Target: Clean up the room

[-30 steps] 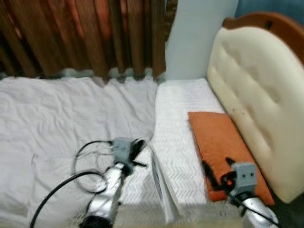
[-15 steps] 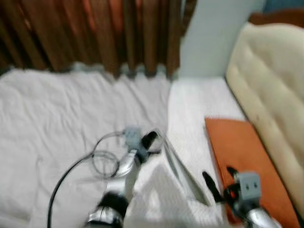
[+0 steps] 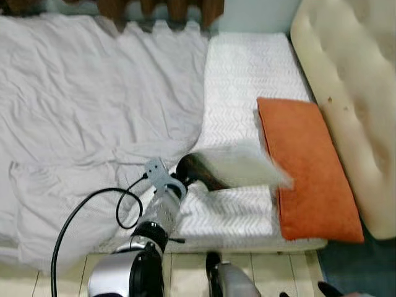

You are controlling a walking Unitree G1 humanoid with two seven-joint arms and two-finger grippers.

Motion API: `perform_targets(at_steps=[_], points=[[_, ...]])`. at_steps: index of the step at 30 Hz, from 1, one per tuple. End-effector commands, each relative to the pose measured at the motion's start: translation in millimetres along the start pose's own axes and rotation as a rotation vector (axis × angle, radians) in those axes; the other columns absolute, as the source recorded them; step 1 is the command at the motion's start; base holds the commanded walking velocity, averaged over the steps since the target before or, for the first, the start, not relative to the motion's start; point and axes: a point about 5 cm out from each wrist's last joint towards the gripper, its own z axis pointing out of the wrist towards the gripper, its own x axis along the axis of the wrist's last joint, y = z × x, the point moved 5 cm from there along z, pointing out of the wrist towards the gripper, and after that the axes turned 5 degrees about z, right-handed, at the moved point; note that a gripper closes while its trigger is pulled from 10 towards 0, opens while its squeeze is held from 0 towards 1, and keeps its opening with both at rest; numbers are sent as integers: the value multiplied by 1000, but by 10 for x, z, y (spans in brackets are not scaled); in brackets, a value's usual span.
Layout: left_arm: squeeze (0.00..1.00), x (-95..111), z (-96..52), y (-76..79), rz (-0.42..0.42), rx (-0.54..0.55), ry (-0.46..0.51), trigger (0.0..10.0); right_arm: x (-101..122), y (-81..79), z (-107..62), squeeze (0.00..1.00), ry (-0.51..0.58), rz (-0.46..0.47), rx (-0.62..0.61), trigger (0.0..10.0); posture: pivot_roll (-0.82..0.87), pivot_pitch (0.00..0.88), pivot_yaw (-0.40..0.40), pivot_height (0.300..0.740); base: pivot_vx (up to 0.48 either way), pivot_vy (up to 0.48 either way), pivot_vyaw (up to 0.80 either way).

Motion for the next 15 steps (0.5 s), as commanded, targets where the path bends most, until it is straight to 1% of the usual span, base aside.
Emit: perform_targets(at_steps=[1, 2, 3, 5, 7, 9, 10, 11, 12, 13, 15], points=[[0, -152, -3, 25, 44, 5, -75, 10000, -8, 1, -59, 0, -23, 12, -24, 10000, -484, 531, -82, 740, 0, 0, 0], [0, -78, 12, 52, 115, -10, -66, 10000, -1, -8, -61, 0, -21, 18, -31, 10000, -480, 532, -73, 740, 0, 0, 0], [0, -78, 12, 52, 115, -10, -66, 10000, -1, -8, -61, 0, -21, 18, -31, 10000, -480, 532, -73, 740, 0, 0, 0], [0, 30, 34, 115, 251, -46, -61, 10000, 20, -38, -59, 0, -15, 26, -35, 10000, -470, 532, -59, 740, 0, 0, 0], [0, 154, 53, 154, 280, -64, -48, 10000, 10, -73, -54, 0, -15, 37, -37, 10000, -452, 533, -44, 740, 0, 0, 0], [0, 200, 61, 188, 234, -79, -47, 10000, -6, -101, -45, 0, -16, 49, -38, 10000, -445, 532, -34, 740, 0, 0, 0], [0, 157, 53, 142, 169, -66, -59, 10000, -15, -133, -32, 0, -16, 57, -33, 10000, -444, 536, -27, 740, 0, 0, 0], [0, 157, 53, 142, 169, -66, -59, 10000, -15, -133, -32, 0, -16, 57, -33, 10000, -444, 536, -27, 740, 0, 0, 0], [0, 80, 39, 83, 138, -54, -77, 10000, -16, -152, -25, 0, -14, 64, -35, 10000, -448, 535, -23, 740, 0, 0, 0], [0, 43, 32, 62, 132, -52, -87, 10000, -15, -157, -22, 0, -13, 68, -37, 10000, -449, 536, -23, 740, 0, 0, 0], [0, -23, 19, 29, 143, -54, -106, 10000, -13, -162, -21, 0, -13, 69, -39, 10000, -453, 540, -21, 740, 0, 0, 0]])
